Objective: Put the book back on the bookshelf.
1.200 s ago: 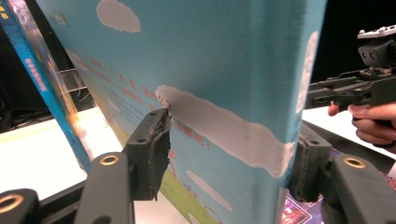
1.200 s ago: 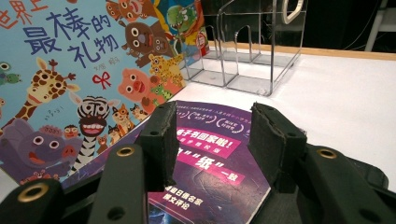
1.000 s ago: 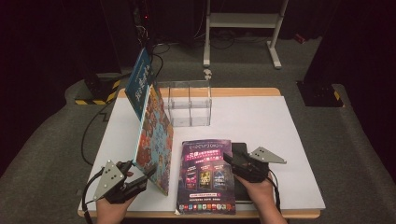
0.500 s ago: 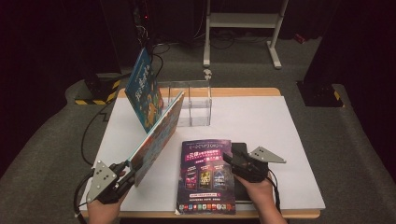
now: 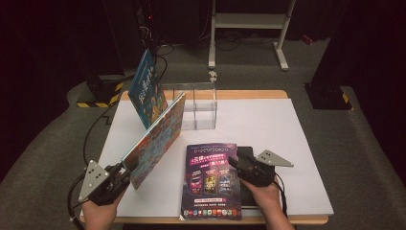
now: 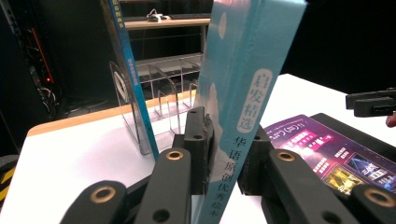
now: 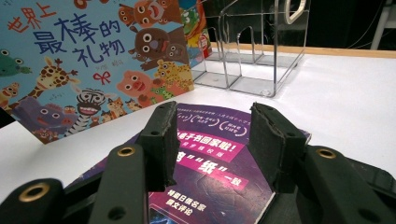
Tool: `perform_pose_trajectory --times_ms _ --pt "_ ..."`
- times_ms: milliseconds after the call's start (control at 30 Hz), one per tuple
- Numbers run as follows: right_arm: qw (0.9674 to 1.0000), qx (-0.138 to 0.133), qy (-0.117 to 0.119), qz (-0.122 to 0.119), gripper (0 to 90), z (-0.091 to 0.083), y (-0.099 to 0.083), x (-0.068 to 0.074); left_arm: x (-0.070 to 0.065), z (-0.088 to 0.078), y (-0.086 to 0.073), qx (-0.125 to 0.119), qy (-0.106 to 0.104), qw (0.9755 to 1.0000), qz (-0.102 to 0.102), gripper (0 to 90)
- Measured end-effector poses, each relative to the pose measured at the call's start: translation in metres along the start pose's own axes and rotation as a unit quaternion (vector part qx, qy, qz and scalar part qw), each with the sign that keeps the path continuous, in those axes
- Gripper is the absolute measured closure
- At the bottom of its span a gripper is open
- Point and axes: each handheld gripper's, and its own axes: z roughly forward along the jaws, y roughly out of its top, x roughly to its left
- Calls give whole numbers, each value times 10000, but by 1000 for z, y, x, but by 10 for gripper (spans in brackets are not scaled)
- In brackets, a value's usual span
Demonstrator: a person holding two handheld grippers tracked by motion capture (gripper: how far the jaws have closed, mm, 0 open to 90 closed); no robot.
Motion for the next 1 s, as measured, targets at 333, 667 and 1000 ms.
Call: perform_pose_trajectory --times_ms 333,667,1000 --pt "10000 -6 -22 20 515 -2 -1 -1 15 0 6 -75 83 9998 -151 788" --pt "10000 13 -39 33 515 -4 -3 0 27 1 7 -163 64 9998 24 792" --pt "9999 44 -83 76 513 -8 -6 -2 30 9 10 -74 70 9999 -16 771"
